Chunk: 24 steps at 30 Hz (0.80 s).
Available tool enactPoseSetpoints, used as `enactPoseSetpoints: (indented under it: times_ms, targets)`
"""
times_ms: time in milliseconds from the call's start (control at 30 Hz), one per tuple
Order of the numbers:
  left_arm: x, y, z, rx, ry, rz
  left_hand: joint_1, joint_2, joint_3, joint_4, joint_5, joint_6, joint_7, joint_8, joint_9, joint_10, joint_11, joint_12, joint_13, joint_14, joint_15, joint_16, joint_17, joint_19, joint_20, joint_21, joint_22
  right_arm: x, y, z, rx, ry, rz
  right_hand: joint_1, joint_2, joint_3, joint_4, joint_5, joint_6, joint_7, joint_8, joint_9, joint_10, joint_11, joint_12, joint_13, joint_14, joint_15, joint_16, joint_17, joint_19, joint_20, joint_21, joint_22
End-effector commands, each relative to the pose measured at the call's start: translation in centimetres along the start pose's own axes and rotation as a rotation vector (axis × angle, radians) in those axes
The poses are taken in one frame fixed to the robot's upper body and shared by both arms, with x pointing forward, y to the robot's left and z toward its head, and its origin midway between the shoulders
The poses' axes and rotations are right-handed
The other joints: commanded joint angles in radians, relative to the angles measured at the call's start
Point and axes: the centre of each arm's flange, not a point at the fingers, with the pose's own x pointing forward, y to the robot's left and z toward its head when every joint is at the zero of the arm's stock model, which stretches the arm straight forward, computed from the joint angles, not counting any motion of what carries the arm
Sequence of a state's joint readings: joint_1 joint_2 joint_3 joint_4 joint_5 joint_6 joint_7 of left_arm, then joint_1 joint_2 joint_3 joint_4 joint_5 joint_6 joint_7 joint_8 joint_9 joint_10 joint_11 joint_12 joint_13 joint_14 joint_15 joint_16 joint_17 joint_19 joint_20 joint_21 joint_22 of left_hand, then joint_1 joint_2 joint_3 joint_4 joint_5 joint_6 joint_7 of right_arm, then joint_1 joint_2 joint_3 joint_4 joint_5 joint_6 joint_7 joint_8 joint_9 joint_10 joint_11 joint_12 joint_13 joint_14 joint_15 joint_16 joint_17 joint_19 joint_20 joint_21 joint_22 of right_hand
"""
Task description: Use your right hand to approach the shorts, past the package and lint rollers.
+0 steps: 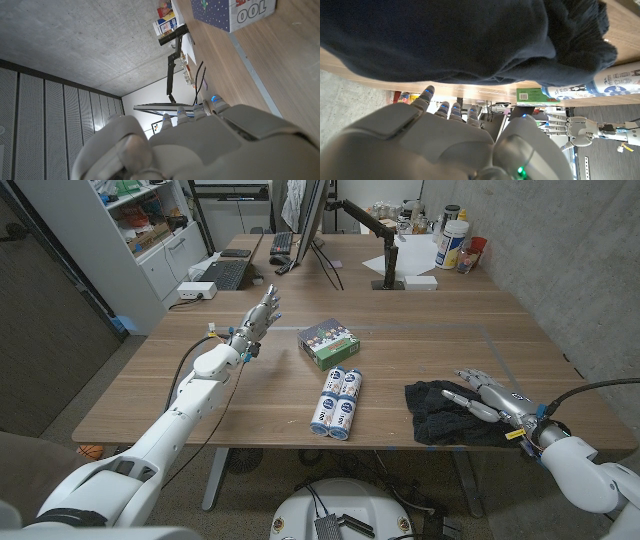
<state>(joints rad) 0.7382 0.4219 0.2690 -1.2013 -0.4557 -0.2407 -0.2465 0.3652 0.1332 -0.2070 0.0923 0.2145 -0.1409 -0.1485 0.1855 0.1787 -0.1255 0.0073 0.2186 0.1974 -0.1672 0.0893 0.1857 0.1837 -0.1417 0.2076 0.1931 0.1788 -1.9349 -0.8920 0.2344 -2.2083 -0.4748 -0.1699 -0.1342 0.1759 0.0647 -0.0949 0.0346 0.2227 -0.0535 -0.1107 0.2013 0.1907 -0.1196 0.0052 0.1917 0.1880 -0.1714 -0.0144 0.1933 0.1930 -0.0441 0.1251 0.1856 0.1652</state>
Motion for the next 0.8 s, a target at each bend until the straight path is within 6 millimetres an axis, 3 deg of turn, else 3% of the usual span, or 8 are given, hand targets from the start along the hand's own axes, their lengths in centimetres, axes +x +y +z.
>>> enactPoseSetpoints:
  times_ms: [33, 800]
  targets:
    - [-0.11, 0.35, 0.06, 0.002, 0.0, 0.007, 0.007, -0.003, 0.003, 0.004, -0.001, 0.001, 0.001, 0.006, 0.002, 0.003, -0.005, 0.003, 0.002, -0.06, 0.003, 0.008, 0.005, -0.005, 0.006, 0.005, 0.004, 0.15, 0.26, -0.08, -0.012, 0.004, 0.015, 0.008, 0.0, -0.004, 0.0, -0.001, 0.004, -0.003, 0.002, 0.003, -0.003, -0.001, 0.005, 0.005, -0.082, 0.001, 0.003, 0.001, -0.008, -0.001, -0.002, 0.003]
    - [-0.15, -0.02, -0.07, -0.002, -0.004, 0.013, 0.006, -0.003, 0.003, 0.004, 0.0, 0.0, 0.001, 0.005, 0.002, -0.002, -0.007, 0.001, 0.002, -0.064, 0.004, 0.006, 0.005, -0.005, 0.006, 0.005, 0.004, -0.16, 0.6, -0.87, -0.029, 0.03, 0.045, 0.01, 0.003, -0.003, -0.001, -0.002, 0.007, -0.001, 0.002, 0.003, -0.004, 0.0, 0.006, 0.005, -0.081, 0.002, 0.005, 0.001, -0.009, -0.002, -0.001, 0.003]
